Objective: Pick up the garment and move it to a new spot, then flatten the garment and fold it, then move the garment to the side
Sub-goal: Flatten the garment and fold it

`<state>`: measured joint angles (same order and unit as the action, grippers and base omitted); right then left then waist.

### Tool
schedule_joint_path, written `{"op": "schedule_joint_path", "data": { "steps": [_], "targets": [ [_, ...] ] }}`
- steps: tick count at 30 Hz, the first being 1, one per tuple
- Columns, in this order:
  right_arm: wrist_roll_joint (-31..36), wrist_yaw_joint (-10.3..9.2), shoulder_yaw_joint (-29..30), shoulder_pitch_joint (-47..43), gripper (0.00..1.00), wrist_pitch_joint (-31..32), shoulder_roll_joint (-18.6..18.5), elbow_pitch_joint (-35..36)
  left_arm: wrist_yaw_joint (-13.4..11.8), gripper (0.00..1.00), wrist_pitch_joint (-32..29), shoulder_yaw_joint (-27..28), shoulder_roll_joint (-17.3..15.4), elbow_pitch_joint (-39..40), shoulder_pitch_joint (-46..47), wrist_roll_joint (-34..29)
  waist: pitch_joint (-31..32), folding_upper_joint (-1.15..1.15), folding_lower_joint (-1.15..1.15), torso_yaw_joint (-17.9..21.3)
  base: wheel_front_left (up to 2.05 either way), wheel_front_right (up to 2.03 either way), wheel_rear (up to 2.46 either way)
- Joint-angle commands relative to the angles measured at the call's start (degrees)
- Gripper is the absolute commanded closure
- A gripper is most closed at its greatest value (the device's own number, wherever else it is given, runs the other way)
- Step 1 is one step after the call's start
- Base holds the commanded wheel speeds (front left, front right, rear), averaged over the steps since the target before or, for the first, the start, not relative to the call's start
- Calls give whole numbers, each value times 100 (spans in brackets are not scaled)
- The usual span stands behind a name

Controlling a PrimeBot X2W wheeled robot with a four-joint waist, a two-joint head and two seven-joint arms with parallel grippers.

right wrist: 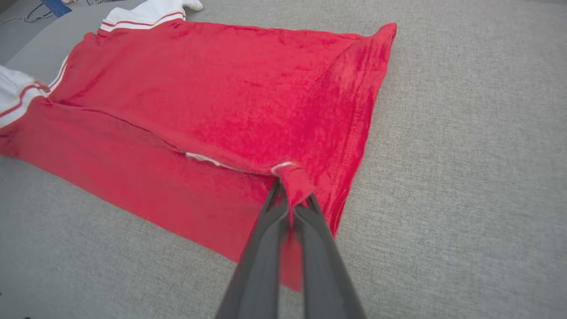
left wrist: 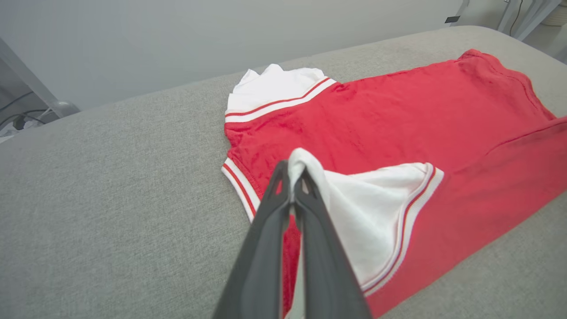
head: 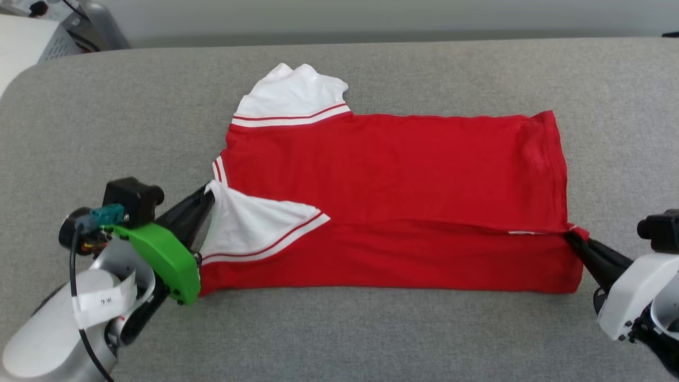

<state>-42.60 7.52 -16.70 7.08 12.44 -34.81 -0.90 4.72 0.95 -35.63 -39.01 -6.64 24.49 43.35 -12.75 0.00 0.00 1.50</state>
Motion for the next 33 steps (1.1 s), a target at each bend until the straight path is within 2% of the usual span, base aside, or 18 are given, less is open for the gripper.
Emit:
{"op": "schedule_joint_path", "data": {
  "steps": [1, 11, 16, 23, 25, 26, 27, 33],
  "targets": [
    [-27, -3, -23, 225, 100, 2, 11, -58, 65, 100, -36, -26, 37, -130, 282, -66, -343, 0, 0, 116, 0, 0, 0],
    [45, -3, -563, 1377, 100, 22, 78, -842, 261, 100, 7, -400, 297, -1546, 1256, -16, -903, 0, 0, 235, 0, 0, 0],
    [31, -3, -920, 1710, 100, -78, 156, -1385, 274, 100, 184, -835, 475, -2191, 1378, 139, -985, 0, 0, 233, 0, 0, 0],
    [-30, -3, -1264, 1874, 100, -372, 231, -1896, 276, 100, 487, -1506, 535, -2636, 1454, 435, -900, 0, 0, 196, 0, 0, 0],
    [-83, -3, -1259, 1870, 56, -498, 239, -1969, 276, 100, 621, -1587, 551, -2734, 1512, 536, -833, 0, 0, 159, 0, 0, 0],
    [-92, -3, -1238, 1857, 0, -585, 233, -1985, 276, 15, 697, -1609, 558, -2785, 1546, 594, -788, 0, 0, 139, 0, 0, 0],
    [-98, -3, -1213, 1835, 0, -661, 224, -1986, 276, 0, 806, -1609, 555, -2828, 1592, 596, -746, 0, 0, 118, 0, 0, 0],
    [14, -3, -820, 1421, 0, -1172, 111, -1792, 276, 0, 1285, -1467, 554, -2949, 1799, 486, -382, 0, 0, -22, 0, 0, 0]
  ]
}}
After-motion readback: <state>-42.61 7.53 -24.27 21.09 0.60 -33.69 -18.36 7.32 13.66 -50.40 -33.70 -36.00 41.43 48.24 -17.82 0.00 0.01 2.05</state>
